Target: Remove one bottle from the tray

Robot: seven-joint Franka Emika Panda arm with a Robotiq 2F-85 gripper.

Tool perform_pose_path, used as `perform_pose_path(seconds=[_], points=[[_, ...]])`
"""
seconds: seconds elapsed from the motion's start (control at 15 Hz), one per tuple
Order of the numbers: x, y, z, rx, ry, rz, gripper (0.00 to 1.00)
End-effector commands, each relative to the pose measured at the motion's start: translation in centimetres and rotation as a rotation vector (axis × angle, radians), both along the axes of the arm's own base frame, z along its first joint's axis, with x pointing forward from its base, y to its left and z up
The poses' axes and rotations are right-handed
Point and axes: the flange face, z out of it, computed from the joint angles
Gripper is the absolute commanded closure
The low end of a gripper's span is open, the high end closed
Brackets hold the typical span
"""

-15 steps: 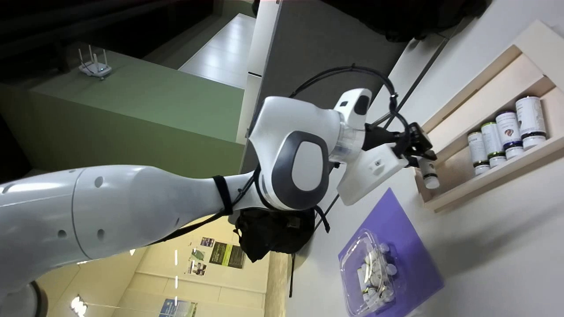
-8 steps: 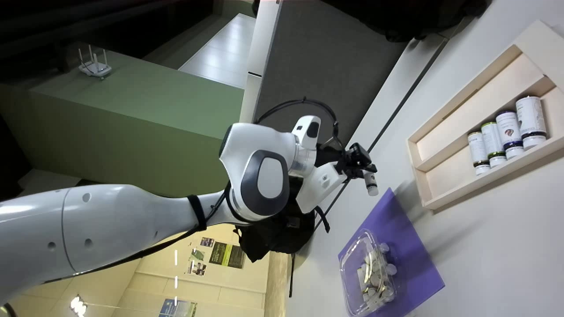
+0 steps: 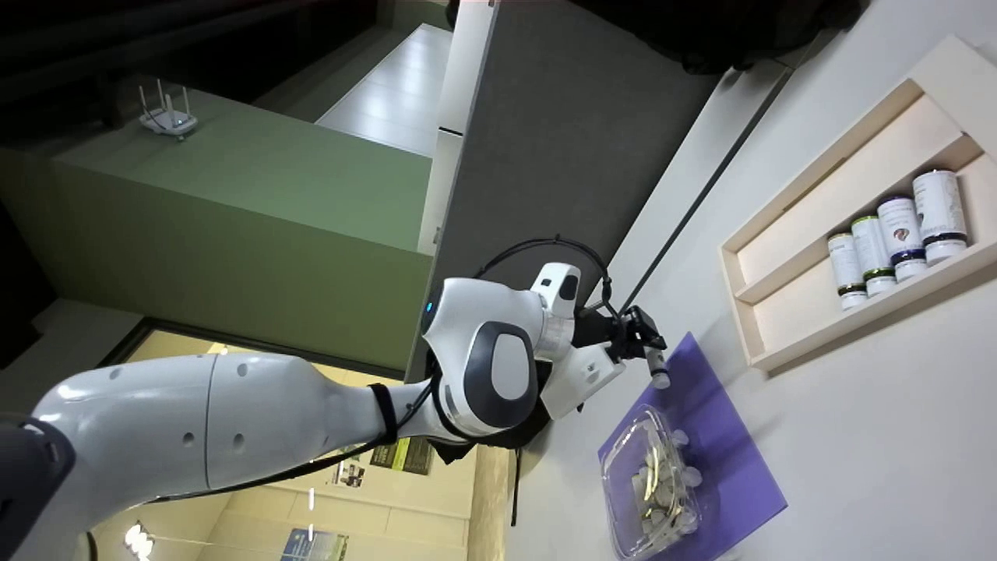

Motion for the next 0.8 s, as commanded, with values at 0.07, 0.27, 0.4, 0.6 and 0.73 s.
perform_pose_path(seconds=[0.07,0.27,0.4,0.6,0.73], points=[[-0.3,0.6,-1.1,0.0,-0.037,-0.023,0.88],[-0.2,0.4,-1.0,-0.004,-0.023,-0.017,0.31],[0.0,-0.2,0.6,0.002,-0.034,-0.032,0.19],[0.4,-2.3,5.1,-0.002,-0.058,-0.096,0.03],[1.0,-1.8,3.0,-0.007,-0.071,-0.054,0.14]])
